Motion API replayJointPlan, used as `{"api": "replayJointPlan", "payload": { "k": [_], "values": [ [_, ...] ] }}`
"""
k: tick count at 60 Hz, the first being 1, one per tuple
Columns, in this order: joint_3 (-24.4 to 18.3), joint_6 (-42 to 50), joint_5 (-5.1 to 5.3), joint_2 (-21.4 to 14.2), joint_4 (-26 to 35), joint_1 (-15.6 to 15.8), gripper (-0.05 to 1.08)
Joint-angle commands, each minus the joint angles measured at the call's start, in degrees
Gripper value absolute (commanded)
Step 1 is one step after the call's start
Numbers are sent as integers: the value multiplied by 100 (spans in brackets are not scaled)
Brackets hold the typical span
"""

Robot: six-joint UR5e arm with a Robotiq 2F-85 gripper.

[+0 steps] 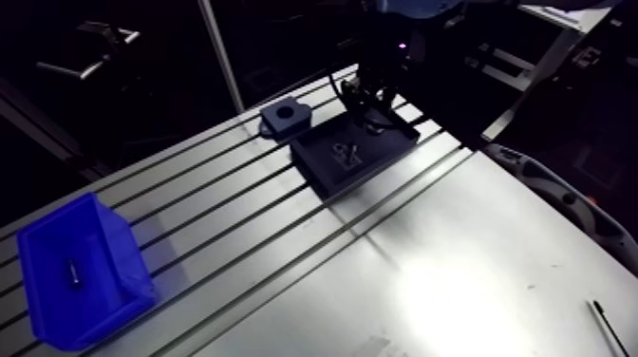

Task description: Pick up the bearing and press it into the housing until flush.

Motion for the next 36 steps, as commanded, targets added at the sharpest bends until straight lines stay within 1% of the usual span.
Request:
{"api": "replayJointPlan", "payload": {
  "k": [1,6,25,28,36],
  "values": [
    [-2,-1,0,27,-62,-30,35],
    [-11,-1,0,78,-62,-39,35],
    [24,-1,0,80,-63,-64,35],
    [24,-1,0,80,-63,-66,38],
    [24,-1,-8,87,-63,-66,38]
  ]
}}
